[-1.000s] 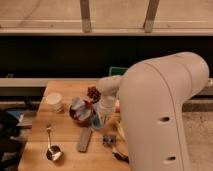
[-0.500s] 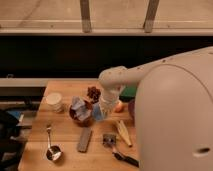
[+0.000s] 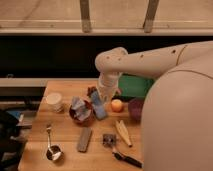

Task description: Stack cups on top of each other

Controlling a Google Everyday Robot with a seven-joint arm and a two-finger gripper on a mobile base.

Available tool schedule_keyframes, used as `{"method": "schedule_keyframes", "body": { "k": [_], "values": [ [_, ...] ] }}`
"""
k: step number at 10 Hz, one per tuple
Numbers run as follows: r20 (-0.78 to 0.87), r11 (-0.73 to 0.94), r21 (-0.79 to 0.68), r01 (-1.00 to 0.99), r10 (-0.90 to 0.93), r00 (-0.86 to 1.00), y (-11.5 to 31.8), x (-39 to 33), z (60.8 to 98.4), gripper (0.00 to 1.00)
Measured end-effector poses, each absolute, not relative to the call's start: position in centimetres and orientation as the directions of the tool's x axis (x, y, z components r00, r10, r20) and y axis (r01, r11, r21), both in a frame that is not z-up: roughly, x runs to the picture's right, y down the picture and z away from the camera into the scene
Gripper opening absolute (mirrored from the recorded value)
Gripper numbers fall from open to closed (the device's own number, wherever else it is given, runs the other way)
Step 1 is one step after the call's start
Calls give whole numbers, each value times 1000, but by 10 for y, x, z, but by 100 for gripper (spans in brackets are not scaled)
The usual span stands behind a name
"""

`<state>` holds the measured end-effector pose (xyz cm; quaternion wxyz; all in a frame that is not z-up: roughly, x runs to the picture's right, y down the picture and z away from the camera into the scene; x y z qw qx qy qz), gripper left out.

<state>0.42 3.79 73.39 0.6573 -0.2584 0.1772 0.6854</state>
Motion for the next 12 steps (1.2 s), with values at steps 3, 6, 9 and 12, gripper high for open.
{"method": "schedule_keyframes", "body": {
  "k": [3, 6, 9, 12],
  "values": [
    [-571, -24, -139, -990, 818, 61, 3, -49, 751, 0],
    [-569, 44, -218, -975, 806, 164, -16, -114, 769, 0],
    [-568, 60, -252, -966, 799, 198, -19, -130, 772, 0],
    [-568, 59, -252, -966, 799, 197, -18, -130, 772, 0]
  ]
}}
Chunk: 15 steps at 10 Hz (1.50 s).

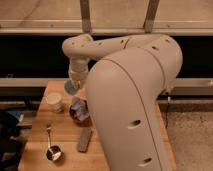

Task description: Stack cups on top of each other

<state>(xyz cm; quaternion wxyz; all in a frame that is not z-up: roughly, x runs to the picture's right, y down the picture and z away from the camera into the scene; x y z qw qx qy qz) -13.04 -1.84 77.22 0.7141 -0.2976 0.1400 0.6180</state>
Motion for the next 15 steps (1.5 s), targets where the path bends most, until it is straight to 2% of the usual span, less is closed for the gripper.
{"method": "schedule_keyframes", "body": {
  "k": [3, 8, 15],
  "values": [
    [-547, 71, -301, -951, 804, 233, -24, -139, 777, 0],
    [-502, 188, -397, -898, 775, 384, -40, -212, 792, 0],
    [-543, 213, -480, -851, 689, 479, -6, -239, 809, 0]
  ]
}}
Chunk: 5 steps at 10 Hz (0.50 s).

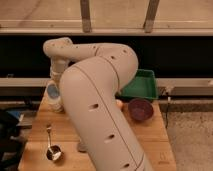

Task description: Stack cups on top of each other

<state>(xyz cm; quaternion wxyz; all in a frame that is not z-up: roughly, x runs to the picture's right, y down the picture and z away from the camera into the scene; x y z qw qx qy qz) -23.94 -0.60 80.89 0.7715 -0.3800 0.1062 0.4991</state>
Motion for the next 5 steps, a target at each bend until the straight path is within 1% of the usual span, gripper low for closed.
{"method": "schedule_keyframes", "body": {
  "k": [1, 2, 3, 5],
  "values": [
    [-557, 206, -490, -847, 674, 486, 3, -242, 815, 0],
    [-563, 203, -498, -843, 664, 492, 8, -244, 819, 4],
    [-567, 200, -505, -840, 657, 497, 9, -247, 819, 12],
    [-569, 203, -518, -831, 644, 512, 11, -253, 819, 32]
  ]
}}
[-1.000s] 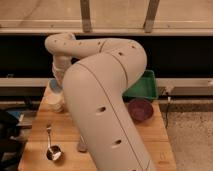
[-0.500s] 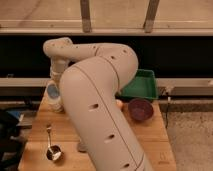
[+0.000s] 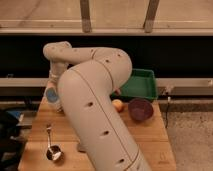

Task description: Stack cups on top of each other

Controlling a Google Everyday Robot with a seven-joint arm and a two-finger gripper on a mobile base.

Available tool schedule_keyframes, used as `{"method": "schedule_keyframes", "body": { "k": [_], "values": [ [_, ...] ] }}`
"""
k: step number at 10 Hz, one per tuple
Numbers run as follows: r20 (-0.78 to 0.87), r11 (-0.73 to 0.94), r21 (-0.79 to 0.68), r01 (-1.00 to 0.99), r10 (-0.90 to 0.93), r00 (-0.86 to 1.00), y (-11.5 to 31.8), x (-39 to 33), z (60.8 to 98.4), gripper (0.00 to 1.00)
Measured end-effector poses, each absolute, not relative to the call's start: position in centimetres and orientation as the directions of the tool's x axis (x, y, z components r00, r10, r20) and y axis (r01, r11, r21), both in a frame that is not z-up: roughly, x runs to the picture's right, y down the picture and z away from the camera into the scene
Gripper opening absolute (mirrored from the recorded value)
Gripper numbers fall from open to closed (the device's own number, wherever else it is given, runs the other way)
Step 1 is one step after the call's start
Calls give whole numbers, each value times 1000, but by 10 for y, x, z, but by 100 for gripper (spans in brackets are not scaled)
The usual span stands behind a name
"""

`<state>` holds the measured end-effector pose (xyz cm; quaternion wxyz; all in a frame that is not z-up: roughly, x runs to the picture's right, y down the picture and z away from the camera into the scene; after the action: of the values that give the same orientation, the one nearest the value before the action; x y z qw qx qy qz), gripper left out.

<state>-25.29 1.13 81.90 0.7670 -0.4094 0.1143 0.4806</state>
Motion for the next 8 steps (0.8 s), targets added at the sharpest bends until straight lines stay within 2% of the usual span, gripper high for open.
{"method": "schedule_keyframes", "body": {
  "k": [4, 5, 8],
  "values": [
    [-558, 214, -532, -819, 639, 530, 11, -260, 812, 70],
    [-555, 217, -536, -816, 638, 534, 11, -263, 810, 74],
    [-554, 217, -540, -813, 636, 538, 10, -264, 809, 74]
  ]
}}
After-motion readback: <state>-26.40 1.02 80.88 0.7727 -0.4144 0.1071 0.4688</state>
